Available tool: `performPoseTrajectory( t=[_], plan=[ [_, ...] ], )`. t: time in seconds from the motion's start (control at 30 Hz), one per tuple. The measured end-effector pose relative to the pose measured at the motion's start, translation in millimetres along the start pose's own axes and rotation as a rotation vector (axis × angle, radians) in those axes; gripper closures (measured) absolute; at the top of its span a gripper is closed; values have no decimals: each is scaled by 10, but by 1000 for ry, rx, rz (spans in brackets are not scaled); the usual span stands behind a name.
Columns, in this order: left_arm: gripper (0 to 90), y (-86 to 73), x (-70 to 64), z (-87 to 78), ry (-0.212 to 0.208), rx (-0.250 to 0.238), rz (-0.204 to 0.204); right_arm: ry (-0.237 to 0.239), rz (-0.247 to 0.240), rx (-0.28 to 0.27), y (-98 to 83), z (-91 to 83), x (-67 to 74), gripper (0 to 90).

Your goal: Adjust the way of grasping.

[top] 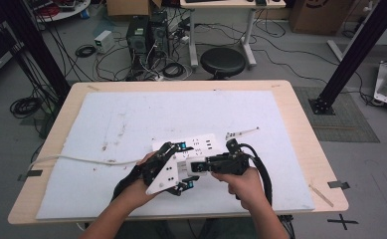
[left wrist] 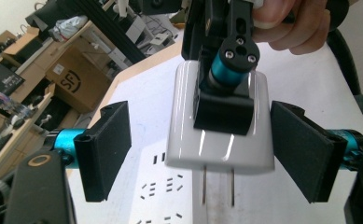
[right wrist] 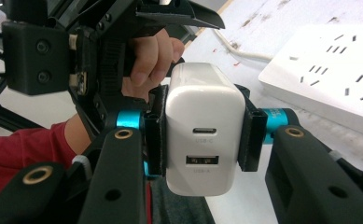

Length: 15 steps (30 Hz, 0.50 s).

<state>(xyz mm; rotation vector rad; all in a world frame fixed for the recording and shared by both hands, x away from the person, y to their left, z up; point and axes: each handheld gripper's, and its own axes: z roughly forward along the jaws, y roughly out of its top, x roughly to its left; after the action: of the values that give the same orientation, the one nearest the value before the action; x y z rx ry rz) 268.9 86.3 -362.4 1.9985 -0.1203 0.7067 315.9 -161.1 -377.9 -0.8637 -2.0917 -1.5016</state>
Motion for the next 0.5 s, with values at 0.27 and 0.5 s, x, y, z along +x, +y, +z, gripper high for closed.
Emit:
performPoseTrajectory(
  t=[0.27,0.5],
  plan=[
    [217,-116,197,-127,-18,52,-160,-152,-67,-20,57,-148,48,635],
    [217,-207,489,-318,-32,111,-341,-276,-134,-31,136,-377,84,635]
  ],
)
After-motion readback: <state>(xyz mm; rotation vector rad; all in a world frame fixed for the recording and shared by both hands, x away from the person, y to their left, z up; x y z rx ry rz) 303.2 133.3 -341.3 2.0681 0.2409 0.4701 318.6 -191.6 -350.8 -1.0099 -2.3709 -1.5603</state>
